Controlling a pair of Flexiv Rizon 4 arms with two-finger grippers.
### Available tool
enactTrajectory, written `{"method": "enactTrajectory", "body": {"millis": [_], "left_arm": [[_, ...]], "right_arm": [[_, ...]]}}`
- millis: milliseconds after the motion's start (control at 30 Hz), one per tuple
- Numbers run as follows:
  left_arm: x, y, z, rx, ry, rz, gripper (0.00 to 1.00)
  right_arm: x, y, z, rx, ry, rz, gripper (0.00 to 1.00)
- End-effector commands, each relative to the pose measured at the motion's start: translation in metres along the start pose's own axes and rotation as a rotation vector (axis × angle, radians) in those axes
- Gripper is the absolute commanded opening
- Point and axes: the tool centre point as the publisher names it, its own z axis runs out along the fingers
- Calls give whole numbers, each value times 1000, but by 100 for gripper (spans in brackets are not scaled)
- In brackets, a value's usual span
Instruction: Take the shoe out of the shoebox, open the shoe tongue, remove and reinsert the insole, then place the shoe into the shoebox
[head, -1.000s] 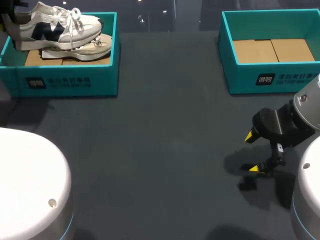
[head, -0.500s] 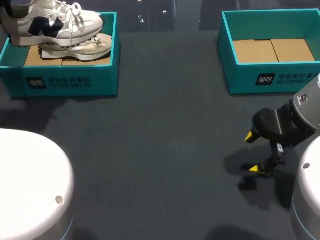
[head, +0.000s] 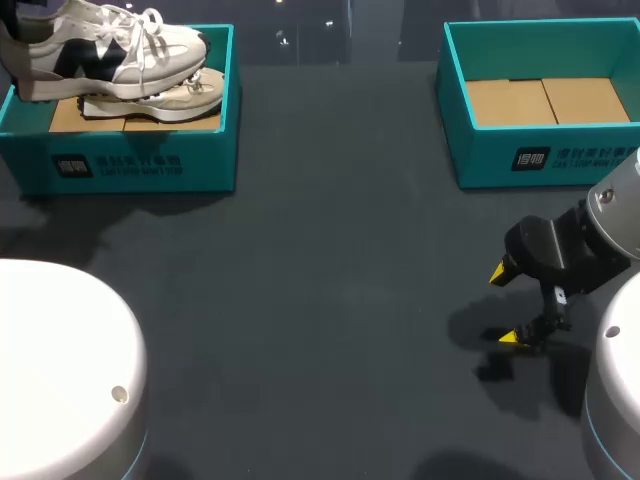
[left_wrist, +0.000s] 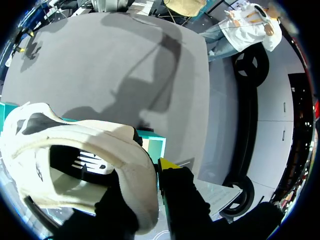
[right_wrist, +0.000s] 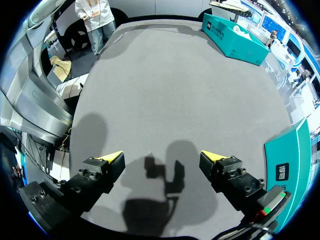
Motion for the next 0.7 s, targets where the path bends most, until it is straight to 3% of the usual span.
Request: {"method": "enactTrajectory", "body": {"millis": [33, 200, 700], "left_arm": [[5, -54, -18, -66, -12, 17, 0], [-4, -92, -26, -100, -17, 37, 0], [-72, -183, -35, -101, -3, 96, 0]], "right_arm": [[2, 0, 0, 2, -4, 0, 100], [2, 0, 0, 2, -4, 0, 100], [2, 0, 0, 2, -4, 0, 100]]}}
